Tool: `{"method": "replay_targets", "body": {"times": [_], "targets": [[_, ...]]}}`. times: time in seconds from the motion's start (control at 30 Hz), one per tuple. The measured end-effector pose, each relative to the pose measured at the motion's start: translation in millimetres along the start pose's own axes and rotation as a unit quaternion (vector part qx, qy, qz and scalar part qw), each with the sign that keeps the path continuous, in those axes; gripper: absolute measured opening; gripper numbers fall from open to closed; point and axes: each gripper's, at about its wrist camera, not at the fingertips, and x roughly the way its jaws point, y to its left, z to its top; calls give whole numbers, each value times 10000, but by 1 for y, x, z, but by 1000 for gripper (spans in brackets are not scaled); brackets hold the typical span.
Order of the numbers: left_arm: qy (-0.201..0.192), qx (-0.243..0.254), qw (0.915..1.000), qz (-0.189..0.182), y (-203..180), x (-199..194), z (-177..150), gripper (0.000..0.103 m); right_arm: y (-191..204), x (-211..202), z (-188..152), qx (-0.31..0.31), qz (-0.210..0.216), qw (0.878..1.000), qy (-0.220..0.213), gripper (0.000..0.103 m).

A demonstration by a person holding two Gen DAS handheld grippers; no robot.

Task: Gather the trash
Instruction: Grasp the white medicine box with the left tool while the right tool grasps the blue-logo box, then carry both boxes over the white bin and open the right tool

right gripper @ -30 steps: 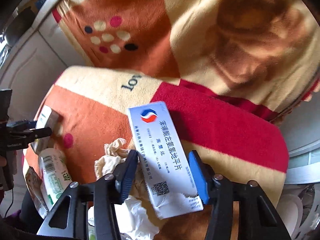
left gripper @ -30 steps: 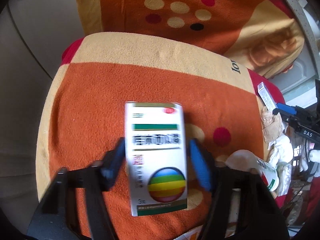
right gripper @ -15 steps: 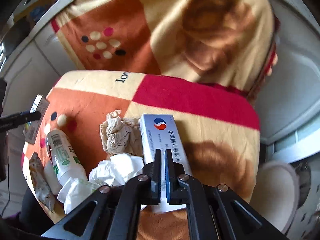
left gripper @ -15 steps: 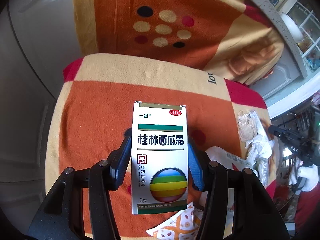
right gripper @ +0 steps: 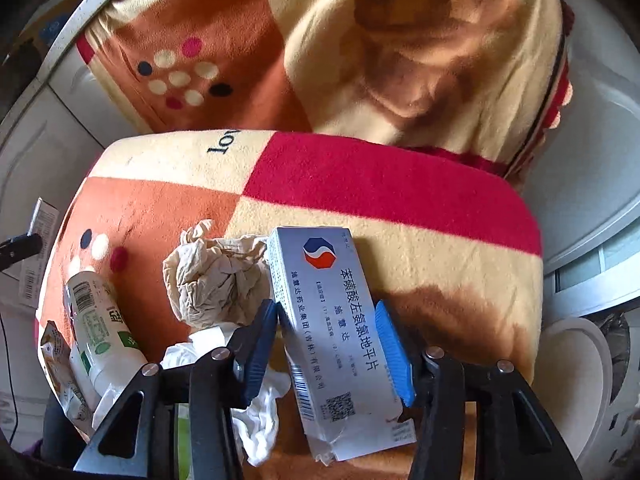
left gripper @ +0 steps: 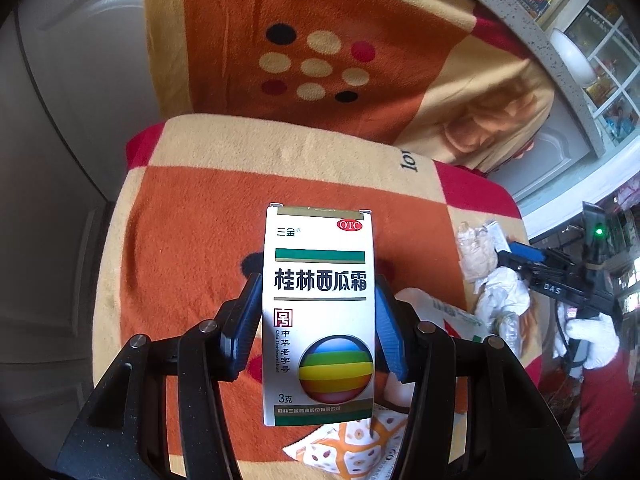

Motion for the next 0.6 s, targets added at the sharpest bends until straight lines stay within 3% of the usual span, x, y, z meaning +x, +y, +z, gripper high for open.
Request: {"method": "replay_targets", "body": {"times": [0.03,0.13,0.17,0.23,0.27,0.37,0.4,0.6], "targets": [[-25,29,10000,-8,-2,-3,1,51,0,-4,0,-12,52,10000,-28,39],[-112,91,9999,-24,-8,-12,5,50,-1,-12,0,-159,-30,9998,-107,33],[-144,103,9998,-45,-10,-15,7,50,0,-13,0,-208,-113,9996,-150,34],[-198,125,9997,-73,-14,-18,8,50,-3,-9,1,-129,-141,9997,-145,54],[-210,135,9996,-91,-16,-19,7,50,-6,-3,0,-36,-88,9999,-62,56],[-212,170,9995,-139,-21,-22,6,50,-14,12,-3,235,88,9996,140,54],[-203,183,9995,-152,-22,-22,6,50,-15,14,-5,300,112,9994,130,48],[-200,250,9992,-240,-34,-25,7,49,-13,-20,-11,197,-35,9991,-368,46]]}}
